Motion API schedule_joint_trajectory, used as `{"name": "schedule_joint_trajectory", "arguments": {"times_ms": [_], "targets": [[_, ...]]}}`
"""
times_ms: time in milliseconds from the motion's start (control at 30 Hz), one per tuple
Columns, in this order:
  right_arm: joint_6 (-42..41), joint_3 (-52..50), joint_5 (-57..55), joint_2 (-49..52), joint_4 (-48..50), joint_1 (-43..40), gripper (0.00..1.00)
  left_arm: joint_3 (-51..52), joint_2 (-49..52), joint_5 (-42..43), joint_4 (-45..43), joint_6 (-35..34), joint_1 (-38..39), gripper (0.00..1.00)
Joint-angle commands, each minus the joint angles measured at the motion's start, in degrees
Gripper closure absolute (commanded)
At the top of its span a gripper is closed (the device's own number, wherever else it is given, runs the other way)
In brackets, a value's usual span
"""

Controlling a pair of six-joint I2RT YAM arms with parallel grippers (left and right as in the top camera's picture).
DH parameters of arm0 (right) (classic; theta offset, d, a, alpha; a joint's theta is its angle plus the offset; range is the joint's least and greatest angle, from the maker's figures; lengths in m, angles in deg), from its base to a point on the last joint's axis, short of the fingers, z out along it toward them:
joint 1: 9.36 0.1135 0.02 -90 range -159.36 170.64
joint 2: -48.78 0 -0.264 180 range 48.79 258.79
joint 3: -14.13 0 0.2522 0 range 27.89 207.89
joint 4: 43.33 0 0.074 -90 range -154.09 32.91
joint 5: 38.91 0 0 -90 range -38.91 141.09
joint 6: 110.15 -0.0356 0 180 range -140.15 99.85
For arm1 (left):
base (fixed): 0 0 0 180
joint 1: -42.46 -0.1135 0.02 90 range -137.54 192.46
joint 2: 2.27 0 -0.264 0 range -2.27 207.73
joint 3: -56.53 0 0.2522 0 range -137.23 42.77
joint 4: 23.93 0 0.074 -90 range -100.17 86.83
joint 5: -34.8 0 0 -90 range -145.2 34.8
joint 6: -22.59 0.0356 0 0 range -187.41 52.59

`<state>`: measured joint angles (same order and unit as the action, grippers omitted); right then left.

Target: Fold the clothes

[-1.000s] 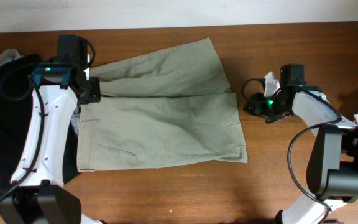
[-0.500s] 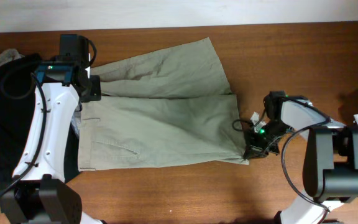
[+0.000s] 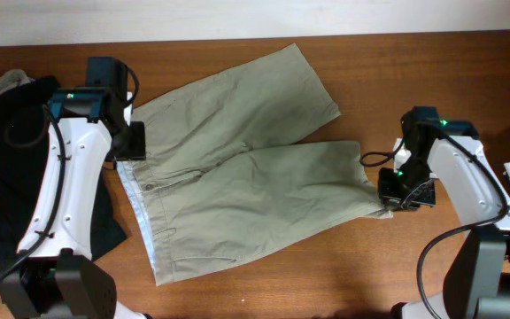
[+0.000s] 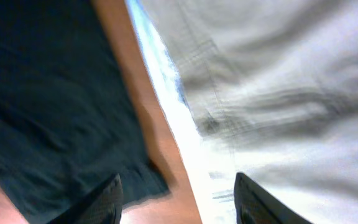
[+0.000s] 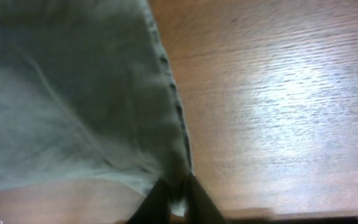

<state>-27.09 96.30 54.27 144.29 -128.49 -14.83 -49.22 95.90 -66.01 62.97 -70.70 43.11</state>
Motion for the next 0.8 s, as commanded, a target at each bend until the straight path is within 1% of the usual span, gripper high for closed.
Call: {"name": "schedule_joint_trajectory", "arguments": {"times_ms": [0,67,100,167,200,233,267,300,333,367,400,433,467,500,533,567,600,633,667,700,733,767], "targets": [[-2.5,0.3,-2.2,-0.4,2.2,-2.9,0.45,2.3,0.3,8.3,5.3,-0.7,-0.3,0.42],[-2.6,0.3,0.4,-0.4,3.9,-4.8,0.44,7.9,0.3,8.8,4.3,-3.1,-0.3,0.42],[-2.2,0.3,2.5,-0.3,5.2,-5.6,0.44,11.7,0.3,9.8,1.8,-3.2,-0.3,0.42],[2.5,-1.0,11.8,0.4,7.0,-5.7,0.44,18.8,0.3,14.8,-4.3,-3.2,-0.3,0.42],[2.4,-2.0,11.9,1.2,7.5,-5.6,0.37,21.7,0.3,16.0,-7.0,-3.6,-0.3,0.42],[1.4,-3.5,12.1,2.2,10.3,-5.6,0.37,24.3,0.3,16.0,-8.9,-3.6,-0.3,0.42],[0.9,-4.4,13.7,3.0,12.8,-5.6,0.43,27.3,0.3,16.0,-10.6,-3.6,-0.3,0.43],[0.8,-5.1,15.1,3.6,14.1,-5.5,0.52,29.8,0.3,16.0,-11.9,-4.1,-0.3,0.47],[0.6,-5.9,15.1,4.2,14.7,-5.2,0.52,31.9,0.3,16.1,-13.2,-5.1,-0.3,0.54],[0.5,-7.1,15.1,5.0,15.4,-4.9,0.51,34.9,0.3,17.6,-15.7,-5.3,-0.3,0.56],[0.5,-8.5,15.8,5.8,17.1,-4.9,0.61,37.5,0.3,19.4,-18.3,-5.3,-0.3,0.56],[0.5,-9.0,16.7,5.9,18.8,-5.0,0.80,39.4,0.3,20.3,-19.8,-5.9,-0.3,0.63],[0.5,-8.3,16.8,5.7,21.5,-5.4,0.89,40.6,0.4,20.3,-20.3,-6.4,-0.3,0.70],[0.6,-5.4,17.3,5.7,22.9,-6.2,0.96,41.4,0.4,20.0,-20.6,-6.4,-0.3,0.76],[1.7,-3.0,18.8,5.5,22.9,-6.3,0.96,41.6,0.4,20.0,-20.6,-6.4,-0.3,0.77],[5.3,1.2,19.7,4.8,22.0,-6.2,0.96,41.7,0.4,20.0,-20.5,-6.4,-0.3,0.78],[6.5,5.2,16.3,4.2,19.3,-6.2,0.94,41.7,0.4,20.0,-20.5,-6.4,-0.3,0.78],[6.5,7.0,13.3,4.2,18.1,-6.2,0.62,41.7,0.4,20.0,-20.4,-6.3,-0.3,0.78],[6.4,7.3,12.7,4.2,18.9,-6.2,0.42,41.7,0.4,20.0,-20.4,-6.3,-0.3,0.79],[6.0,7.3,12.9,4.2,19.9,-6.2,0.37,41.7,0.4,20.0,-20.4,-6.3,-0.3,0.78],[6.1,7.3,12.9,4.4,20.9,-6.2,0.35,41.7,0.4,20.0,-20.4,-6.3,-0.3,0.78],[6.1,7.3,13.6,4.6,21.9,-6.2,0.36,41.7,0.4,20.0,-20.3,-6.3,-0.3,0.78]]}}
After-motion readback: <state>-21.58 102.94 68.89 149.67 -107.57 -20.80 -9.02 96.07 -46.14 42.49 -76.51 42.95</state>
